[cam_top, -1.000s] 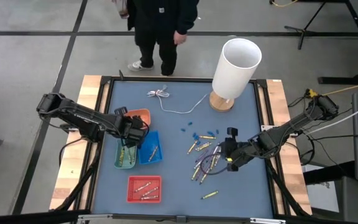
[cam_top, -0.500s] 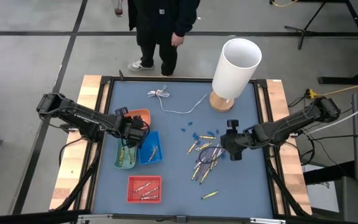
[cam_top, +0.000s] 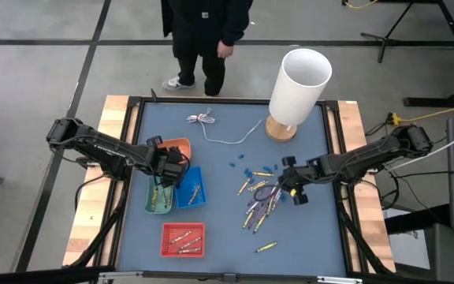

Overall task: Sort crayons
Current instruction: Put the gray crayon into the orange basket

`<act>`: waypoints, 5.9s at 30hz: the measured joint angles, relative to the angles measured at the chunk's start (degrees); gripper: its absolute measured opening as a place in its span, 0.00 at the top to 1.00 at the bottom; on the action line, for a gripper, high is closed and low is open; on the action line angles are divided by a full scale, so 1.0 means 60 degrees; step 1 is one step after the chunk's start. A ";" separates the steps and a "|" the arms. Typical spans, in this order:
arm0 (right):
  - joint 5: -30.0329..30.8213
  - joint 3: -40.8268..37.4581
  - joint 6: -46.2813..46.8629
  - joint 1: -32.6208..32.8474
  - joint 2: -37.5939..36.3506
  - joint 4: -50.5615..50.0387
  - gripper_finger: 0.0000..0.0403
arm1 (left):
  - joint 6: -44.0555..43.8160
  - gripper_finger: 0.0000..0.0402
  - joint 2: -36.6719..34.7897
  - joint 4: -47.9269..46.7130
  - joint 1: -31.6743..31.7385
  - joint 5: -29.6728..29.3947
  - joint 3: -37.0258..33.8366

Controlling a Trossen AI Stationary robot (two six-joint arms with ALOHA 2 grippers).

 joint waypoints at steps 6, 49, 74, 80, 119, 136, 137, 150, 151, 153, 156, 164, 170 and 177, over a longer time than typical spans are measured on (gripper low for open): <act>-0.0044 -0.0380 -0.0258 0.0016 0.0000 0.0218 0.67 | -0.0003 0.81 0.0000 0.0129 0.0000 0.0003 0.0000; -0.0298 -0.1115 -0.1456 0.0016 0.0000 0.1390 0.67 | -0.0032 0.81 0.0000 0.0129 -0.0004 0.0004 0.0000; -0.0561 -0.1234 -0.1427 0.0020 -0.0005 0.1597 0.89 | -0.0032 0.81 0.0000 0.0169 -0.0002 0.0006 0.0000; -0.0550 -0.1231 -0.1427 0.0020 -0.0007 0.1602 0.97 | -0.0032 0.81 0.0000 0.0355 -0.0004 0.0007 0.0000; -0.0122 0.2088 0.0327 0.0020 0.0000 0.0812 0.97 | 0.0009 0.81 -0.0004 -0.0155 -0.0076 0.0392 0.1300; -0.0973 0.2081 0.1076 0.0020 0.2766 0.0186 0.67 | -0.0010 0.81 -0.0007 0.0035 -0.0076 0.0665 0.1300; -0.0971 0.2081 0.1076 0.0020 0.2868 0.0205 0.67 | -0.0010 0.81 -0.0007 0.0036 -0.0076 0.0666 0.1300; -0.0962 0.2088 0.1034 0.0020 0.3391 0.0234 0.70 | -0.0007 0.81 -0.0007 0.0049 -0.0076 0.0659 0.1300; -0.0966 0.2088 0.1002 0.0020 0.3395 0.0236 0.71 | -0.0007 0.81 -0.0007 0.0049 -0.0073 0.0659 0.1300; -0.0969 0.2088 0.0988 0.0020 0.3395 0.0243 0.76 | -0.0007 0.81 -0.0007 0.0049 -0.0076 0.0659 0.1300; -0.0971 0.2088 0.0979 0.0020 0.3395 0.0254 0.83 | -0.0007 0.81 -0.0007 0.0046 -0.0076 0.0666 0.1300; -0.0958 0.2618 0.0970 0.0020 0.3439 -0.0447 0.98 | -0.0007 0.81 -0.0374 -0.0005 -0.0242 0.1062 0.1300; -0.0928 0.4090 0.0966 0.0020 0.3432 -0.1907 0.94 | -0.0268 0.81 -0.1190 -0.0003 -0.0931 0.1102 0.1302; -0.0974 0.5748 0.0980 0.0020 0.3425 -0.0978 0.95 | -0.0685 0.81 -0.1907 0.0003 -0.1805 0.1042 0.1304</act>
